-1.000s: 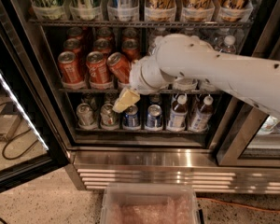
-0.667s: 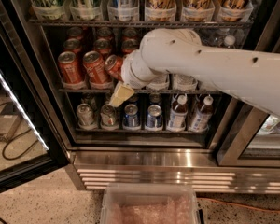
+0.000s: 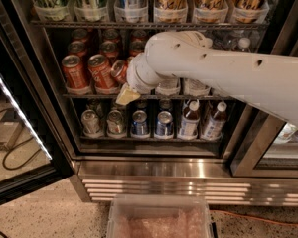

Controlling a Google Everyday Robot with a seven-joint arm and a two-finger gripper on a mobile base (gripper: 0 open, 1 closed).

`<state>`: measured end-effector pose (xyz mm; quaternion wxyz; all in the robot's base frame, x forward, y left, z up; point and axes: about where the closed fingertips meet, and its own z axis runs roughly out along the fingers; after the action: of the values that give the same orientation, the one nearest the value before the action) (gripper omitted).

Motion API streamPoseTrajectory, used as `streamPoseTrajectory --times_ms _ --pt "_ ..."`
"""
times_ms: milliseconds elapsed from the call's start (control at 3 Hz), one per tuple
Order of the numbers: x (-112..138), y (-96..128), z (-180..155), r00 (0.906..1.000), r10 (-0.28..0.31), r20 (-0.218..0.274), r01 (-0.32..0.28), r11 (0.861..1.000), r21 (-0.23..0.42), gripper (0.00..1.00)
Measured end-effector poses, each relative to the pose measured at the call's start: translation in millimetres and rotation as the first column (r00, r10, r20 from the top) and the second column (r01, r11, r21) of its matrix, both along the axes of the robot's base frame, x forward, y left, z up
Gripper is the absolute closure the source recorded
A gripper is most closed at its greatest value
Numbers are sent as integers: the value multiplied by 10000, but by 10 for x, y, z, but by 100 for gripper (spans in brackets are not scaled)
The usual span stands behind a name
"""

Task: Pick coke can from middle shelf of fridge

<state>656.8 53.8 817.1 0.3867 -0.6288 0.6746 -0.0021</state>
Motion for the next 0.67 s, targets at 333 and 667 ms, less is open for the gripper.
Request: streamPoseTrajectory --times_ms 333,667 --pt "0 0 0 10000 0 0 0 10000 0 56" --pt "0 0 0 10000 0 0 0 10000 0 79"
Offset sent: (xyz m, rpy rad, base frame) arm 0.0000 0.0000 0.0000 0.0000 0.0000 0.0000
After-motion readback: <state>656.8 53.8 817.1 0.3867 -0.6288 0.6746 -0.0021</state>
